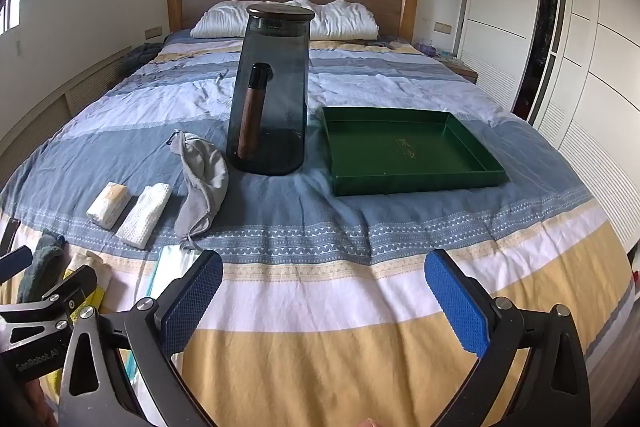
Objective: Organize soft objects
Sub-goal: 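Move left tool onto the dark grey fuzzy towel while right tool reaches the clear zip bag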
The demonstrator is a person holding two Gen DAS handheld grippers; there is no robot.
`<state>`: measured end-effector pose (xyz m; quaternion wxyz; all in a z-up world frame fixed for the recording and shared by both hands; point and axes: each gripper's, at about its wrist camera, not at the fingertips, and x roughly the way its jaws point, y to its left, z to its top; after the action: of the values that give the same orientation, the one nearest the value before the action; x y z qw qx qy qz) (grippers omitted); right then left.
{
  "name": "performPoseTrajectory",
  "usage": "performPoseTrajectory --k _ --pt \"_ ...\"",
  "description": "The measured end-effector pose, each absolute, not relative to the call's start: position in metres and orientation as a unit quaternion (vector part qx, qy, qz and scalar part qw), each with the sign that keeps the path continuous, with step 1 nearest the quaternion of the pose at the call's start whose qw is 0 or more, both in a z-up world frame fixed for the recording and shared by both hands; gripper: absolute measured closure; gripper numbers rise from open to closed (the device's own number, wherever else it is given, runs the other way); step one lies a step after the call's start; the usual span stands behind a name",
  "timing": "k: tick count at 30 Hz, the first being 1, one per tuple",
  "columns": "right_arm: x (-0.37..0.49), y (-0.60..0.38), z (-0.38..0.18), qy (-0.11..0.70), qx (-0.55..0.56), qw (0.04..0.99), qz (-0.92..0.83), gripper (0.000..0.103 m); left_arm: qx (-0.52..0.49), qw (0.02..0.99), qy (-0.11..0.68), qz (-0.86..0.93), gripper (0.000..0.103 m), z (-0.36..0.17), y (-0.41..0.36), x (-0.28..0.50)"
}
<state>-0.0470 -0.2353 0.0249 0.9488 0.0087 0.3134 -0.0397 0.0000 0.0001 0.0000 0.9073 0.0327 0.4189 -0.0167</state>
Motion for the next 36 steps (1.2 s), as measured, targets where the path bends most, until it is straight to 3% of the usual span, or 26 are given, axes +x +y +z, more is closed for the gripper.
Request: performPoseTrajectory --k 7,20,36 --pt "-0.049 -0.23 0.024 0.32 0.005 0.947 -0.033 0.0 0.032 0.909 0.414 -0.012 0.001 0.004 0.004 -0.001" --pt "-0.058 -0.178 0.001 0.362 -0.02 0.932 0.022 0.0 0.033 0.912 0.408 0.027 0.001 0.013 0.081 -0.012" --pt "-0.037 -0.104 -0.061 0.452 -0.023 0.89 0.047 0.0 0.068 0.881 0.462 0.068 0.001 -0.04 0.177 -0.011"
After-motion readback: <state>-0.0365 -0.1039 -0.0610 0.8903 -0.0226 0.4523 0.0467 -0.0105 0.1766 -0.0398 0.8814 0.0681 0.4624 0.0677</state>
